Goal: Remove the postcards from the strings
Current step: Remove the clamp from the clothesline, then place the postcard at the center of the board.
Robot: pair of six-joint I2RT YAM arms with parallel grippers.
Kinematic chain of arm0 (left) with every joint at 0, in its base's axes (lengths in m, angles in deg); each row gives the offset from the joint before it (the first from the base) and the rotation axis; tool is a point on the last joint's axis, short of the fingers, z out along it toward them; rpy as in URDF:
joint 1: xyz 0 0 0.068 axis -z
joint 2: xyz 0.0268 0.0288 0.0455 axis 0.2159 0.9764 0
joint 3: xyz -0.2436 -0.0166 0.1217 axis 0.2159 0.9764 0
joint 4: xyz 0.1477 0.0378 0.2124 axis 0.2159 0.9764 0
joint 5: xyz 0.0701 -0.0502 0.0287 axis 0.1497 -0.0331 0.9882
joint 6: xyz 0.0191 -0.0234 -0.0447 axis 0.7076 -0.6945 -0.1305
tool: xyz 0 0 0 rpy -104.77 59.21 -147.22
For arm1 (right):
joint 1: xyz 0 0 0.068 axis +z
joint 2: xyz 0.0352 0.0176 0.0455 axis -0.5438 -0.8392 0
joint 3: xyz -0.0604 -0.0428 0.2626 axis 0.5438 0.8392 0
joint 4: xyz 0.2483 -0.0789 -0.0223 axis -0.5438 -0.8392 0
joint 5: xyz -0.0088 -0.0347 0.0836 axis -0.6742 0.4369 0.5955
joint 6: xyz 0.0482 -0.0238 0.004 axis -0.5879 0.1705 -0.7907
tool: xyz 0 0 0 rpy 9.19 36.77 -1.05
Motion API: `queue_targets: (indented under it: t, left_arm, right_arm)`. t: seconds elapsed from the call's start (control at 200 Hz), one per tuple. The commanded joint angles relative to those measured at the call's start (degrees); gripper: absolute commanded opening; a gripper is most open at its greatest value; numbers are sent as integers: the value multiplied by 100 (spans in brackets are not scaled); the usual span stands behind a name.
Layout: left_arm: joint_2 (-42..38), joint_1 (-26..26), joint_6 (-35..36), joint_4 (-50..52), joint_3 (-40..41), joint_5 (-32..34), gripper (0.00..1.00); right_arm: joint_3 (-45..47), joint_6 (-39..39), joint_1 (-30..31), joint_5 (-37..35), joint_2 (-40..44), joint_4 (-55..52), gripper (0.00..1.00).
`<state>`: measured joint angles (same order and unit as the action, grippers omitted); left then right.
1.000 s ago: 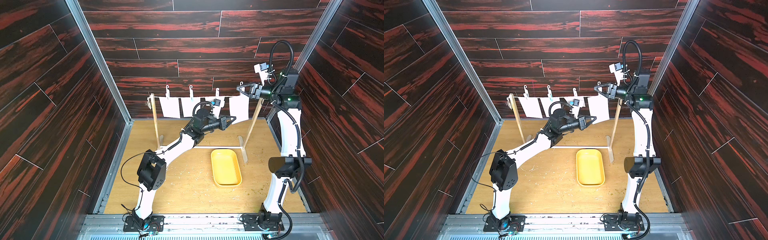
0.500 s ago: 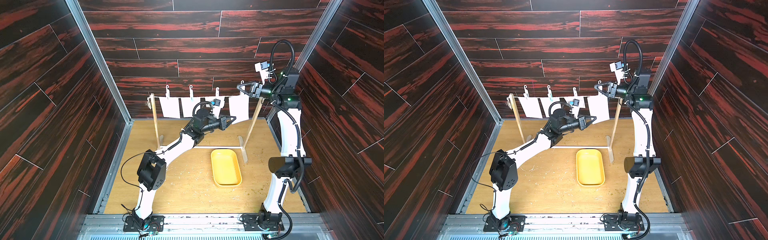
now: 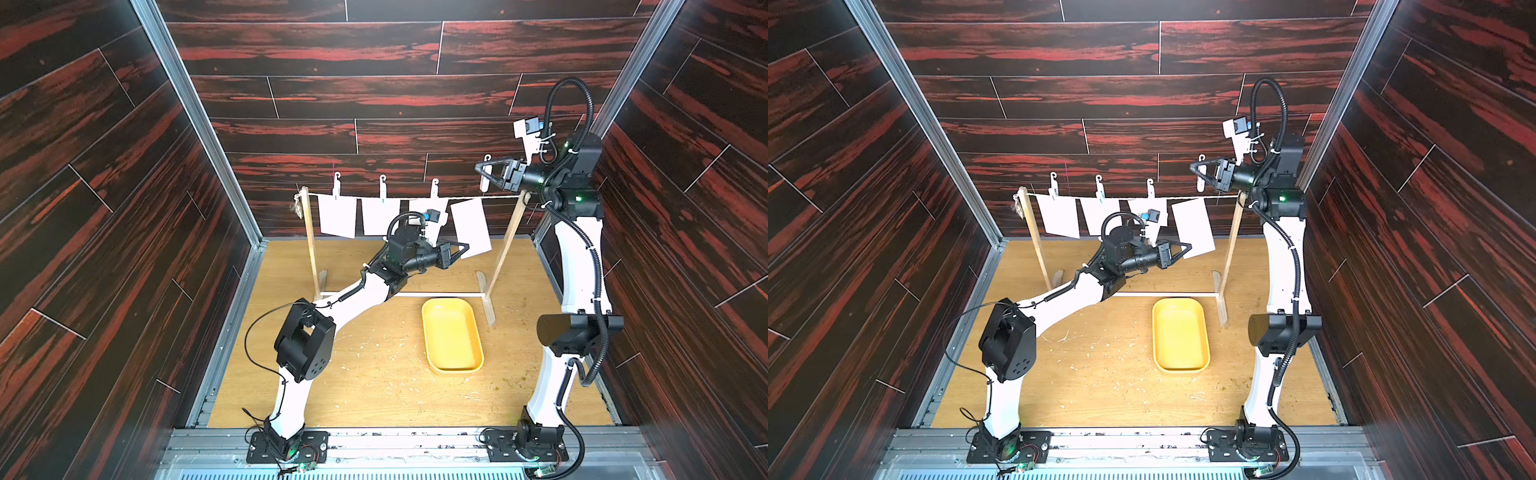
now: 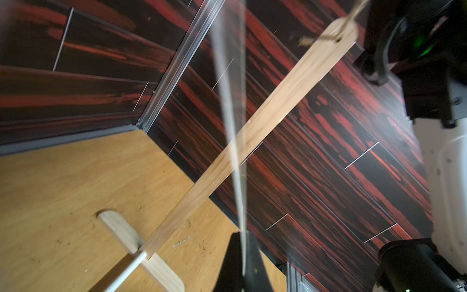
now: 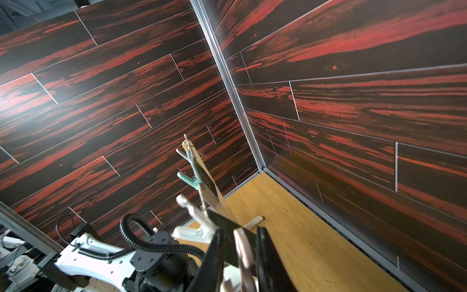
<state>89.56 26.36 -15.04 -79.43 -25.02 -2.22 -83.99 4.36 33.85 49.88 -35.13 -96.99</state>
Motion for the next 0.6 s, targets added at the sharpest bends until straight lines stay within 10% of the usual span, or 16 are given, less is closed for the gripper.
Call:
queue_targets:
  t: [0.0,0.596]
  left_arm:
    - [-269,19,-33,-259,212,10,0]
    - [-1022,19,-57,-540,1805,219,0]
  right_arm:
    - [22,-61,23,-158,271,196,17]
    - [919,49,58,-265,1110,287,16]
